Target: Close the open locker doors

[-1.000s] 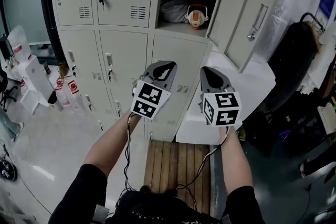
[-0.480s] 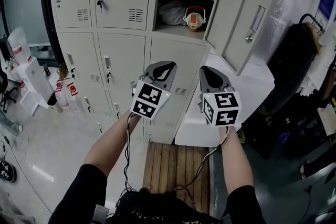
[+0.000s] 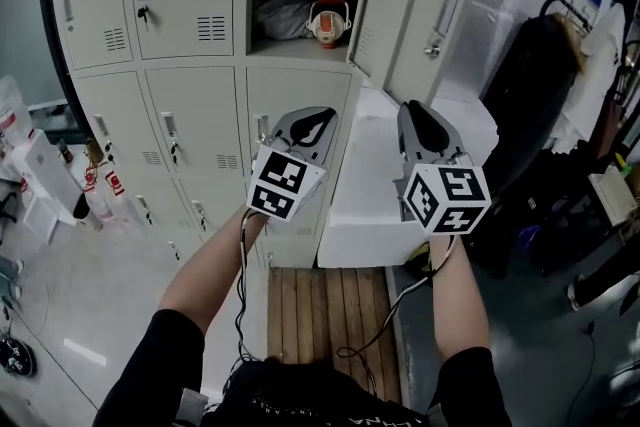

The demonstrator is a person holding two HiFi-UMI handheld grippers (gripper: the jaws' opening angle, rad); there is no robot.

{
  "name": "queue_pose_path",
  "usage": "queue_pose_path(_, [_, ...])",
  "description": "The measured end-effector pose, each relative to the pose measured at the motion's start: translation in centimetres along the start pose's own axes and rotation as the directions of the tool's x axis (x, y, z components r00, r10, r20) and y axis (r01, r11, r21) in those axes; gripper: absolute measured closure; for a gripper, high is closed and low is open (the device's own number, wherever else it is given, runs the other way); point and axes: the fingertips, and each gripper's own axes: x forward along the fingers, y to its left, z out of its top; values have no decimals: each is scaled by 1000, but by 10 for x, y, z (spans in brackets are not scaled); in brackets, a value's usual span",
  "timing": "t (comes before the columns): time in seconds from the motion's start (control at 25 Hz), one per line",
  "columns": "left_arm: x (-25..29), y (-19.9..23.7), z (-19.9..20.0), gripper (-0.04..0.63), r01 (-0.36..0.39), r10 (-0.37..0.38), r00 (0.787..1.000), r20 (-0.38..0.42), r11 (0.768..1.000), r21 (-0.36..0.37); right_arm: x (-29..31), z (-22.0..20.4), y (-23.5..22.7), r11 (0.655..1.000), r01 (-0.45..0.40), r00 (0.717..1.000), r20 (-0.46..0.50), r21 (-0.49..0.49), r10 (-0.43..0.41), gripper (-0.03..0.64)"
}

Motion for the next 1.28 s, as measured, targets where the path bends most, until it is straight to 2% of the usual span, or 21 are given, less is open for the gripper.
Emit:
queue_pose_path(0.08, [10, -10, 0, 574, 15, -15, 1000, 6, 1000, -4, -6, 2, -19, 1000, 29, 1000, 10, 10, -29, 571])
queue_pose_path(0.16, [19, -18, 1, 574, 27, -27, 1000, 15, 1000, -11, -8, -1, -35, 999, 37, 999, 0, 35, -37, 482])
queue_pose_path(0.4, [37, -32, 6, 574, 45, -45, 998, 33, 999, -9, -3, -20, -60, 996, 31, 998, -52, 81, -27, 482])
queue_pose_path(0.76, [45, -29, 4, 574, 11, -12, 1000, 25, 1000, 7, 9, -32, -62, 989, -35, 997, -57, 142, 44, 482])
queue_pose_path(0.96, [43, -29, 6, 574, 12, -12, 1000, 28, 1000, -3, 10, -34, -60, 990, -47, 997, -51, 133, 54, 482])
queue_pose_path(1.28, [36, -40, 28, 572, 55, -54, 998, 36, 998, -30, 9, -33, -34, 982, -157, 986, -43, 107, 162, 483])
